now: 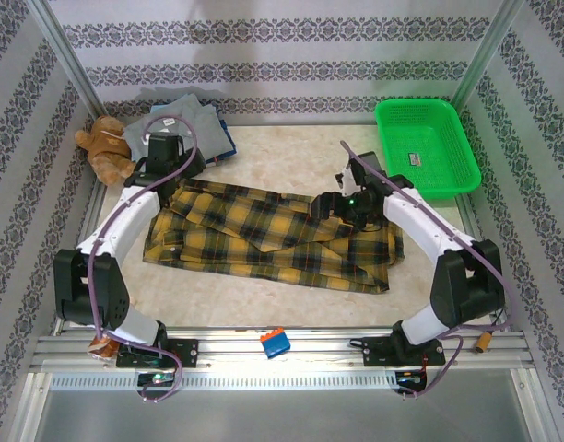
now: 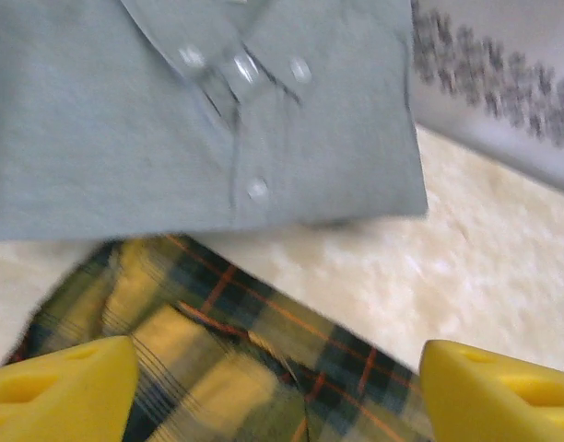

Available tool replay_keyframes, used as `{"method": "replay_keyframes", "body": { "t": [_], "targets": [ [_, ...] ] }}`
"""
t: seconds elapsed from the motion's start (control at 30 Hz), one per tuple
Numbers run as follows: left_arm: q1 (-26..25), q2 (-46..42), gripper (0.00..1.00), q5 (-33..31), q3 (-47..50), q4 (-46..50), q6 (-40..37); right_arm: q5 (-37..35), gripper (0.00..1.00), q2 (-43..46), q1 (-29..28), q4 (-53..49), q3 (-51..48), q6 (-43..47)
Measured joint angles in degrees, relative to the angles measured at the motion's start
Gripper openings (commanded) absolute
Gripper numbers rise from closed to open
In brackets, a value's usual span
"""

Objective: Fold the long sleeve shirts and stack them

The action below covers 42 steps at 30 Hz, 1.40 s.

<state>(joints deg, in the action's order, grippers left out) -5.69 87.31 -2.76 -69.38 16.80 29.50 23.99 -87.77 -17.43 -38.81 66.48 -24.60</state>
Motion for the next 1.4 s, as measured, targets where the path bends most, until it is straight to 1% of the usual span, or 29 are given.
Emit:
{"method": "replay_keyframes", "body": {
  "t": [0.03,0.07,0.1,0.17,0.27,0.33,0.43,0.53,0.6,0.7,0.83,0.93,1.1,1.2,1.3,1.4],
  "targets": [
    [-0.1,0.7,0.76,1.3,0.0,0.9,0.4,-0.2,0.84,0.0,0.0,-0.1,0.0,-0.3],
    [-0.4,1.9,0.72,2.1,-0.1,2.1,0.6,-0.8,0.79,0.0,0.0,0.1,-0.7,-1.0],
    [-0.7,4.0,0.7,2.8,-1.1,3.8,0.7,-1.4,0.77,0.0,0.0,0.7,-1.7,-2.1],
    [-2.0,11.0,0.68,4.0,-4.1,5.5,1.4,-2.9,0.71,-0.9,0.0,2.3,-4.9,-5.0],
    [-3.3,20.1,0.68,5.2,-4.9,7.5,2.6,-5.3,0.68,-5.7,0.0,2.9,-7.1,-8.7],
    [-3.3,23.7,0.69,5.8,-4.1,9.3,3.7,-6.9,0.67,-8.8,0.0,3.4,-7.3,-10.5],
    [-3.0,23.8,0.69,5.8,-4.0,9.5,5.4,-8.9,0.67,-12.1,0.0,4.2,-6.8,-12.8],
    [-2.6,23.6,0.7,6.0,-2.5,9.2,7.3,-10.4,0.68,-15.1,0.0,3.7,-4.0,-14.9],
    [-2.4,22.2,0.71,6.3,-0.9,8.2,8.8,-11.6,0.71,-17.1,0.1,4.0,-1.3,-16.8],
    [-1.7,19.4,0.72,6.5,3.0,7.7,11.2,-12.7,0.72,-20.5,0.5,4.4,3.0,-19.6],
    [-0.4,14.0,0.72,7.6,9.9,6.3,15.3,-12.9,0.75,-26.4,1.5,4.6,11.2,-22.6],
    [0.1,10.6,0.73,8.7,13.9,5.9,17.8,-12.7,0.77,-31.8,1.6,4.4,19.3,-23.7],
    [0.2,4.7,0.73,10.4,19.8,6.3,21.6,-10.1,0.78,-42.4,2.8,4.5,35.5,-25.0],
    [0.0,3.1,0.73,12.5,21.2,6.5,23.6,-7.7,0.79,-49.1,3.7,5.0,45.9,-26.4],
    [-2.0,3.0,0.72,14.5,21.4,6.3,26.0,-5.7,0.79,-55.8,4.5,5.1,56.8,-28.1],
    [-6.2,3.1,0.71,16.7,21.4,5.7,28.7,-4.2,0.79,-63.9,5.0,5.6,70.1,-29.6]
  ]
}}
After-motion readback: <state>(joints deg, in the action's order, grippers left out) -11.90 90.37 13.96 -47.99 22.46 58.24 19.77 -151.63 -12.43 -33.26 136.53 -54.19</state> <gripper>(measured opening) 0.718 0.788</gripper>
